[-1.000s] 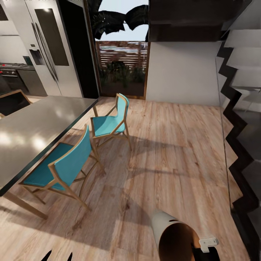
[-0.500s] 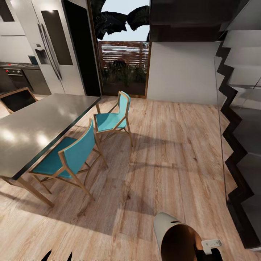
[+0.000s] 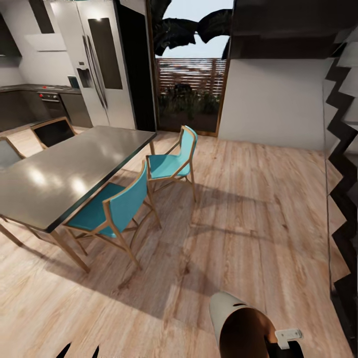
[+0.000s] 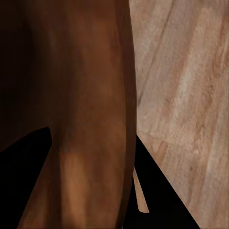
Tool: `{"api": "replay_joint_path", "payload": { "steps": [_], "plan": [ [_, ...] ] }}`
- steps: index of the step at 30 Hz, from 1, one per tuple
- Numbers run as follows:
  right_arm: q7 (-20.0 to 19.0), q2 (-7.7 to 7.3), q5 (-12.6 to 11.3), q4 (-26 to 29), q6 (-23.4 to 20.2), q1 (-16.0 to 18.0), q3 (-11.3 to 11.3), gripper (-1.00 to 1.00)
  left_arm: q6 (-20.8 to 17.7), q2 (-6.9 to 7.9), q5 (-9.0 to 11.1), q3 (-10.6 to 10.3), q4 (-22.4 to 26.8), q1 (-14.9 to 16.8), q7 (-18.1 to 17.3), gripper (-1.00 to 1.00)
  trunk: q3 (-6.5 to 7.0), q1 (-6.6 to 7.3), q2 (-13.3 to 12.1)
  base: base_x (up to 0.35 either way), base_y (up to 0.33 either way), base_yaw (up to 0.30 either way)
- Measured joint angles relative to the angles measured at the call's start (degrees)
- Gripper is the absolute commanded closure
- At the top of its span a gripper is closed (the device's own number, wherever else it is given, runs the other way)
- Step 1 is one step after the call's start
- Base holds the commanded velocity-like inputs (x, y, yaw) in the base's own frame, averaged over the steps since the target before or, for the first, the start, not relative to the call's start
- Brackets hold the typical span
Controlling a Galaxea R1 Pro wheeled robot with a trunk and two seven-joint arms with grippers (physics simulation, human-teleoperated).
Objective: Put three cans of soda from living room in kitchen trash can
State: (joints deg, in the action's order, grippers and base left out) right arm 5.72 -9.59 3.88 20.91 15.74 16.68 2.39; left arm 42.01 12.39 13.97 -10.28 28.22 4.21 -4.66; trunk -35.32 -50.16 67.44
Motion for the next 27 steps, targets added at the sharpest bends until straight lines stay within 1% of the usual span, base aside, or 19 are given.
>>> {"api": "replay_joint_path", "payload": {
  "steps": [27],
  "plan": [
    [0.0,0.09,0.07,-0.08,-0.07,0.0,0.11,1.0,0.0,0.0,0.0,0.0,0.0,-0.02,0.0,-1.0,0.96,0.0,0.0,0.0,0.0,0.248]
  ]
}}
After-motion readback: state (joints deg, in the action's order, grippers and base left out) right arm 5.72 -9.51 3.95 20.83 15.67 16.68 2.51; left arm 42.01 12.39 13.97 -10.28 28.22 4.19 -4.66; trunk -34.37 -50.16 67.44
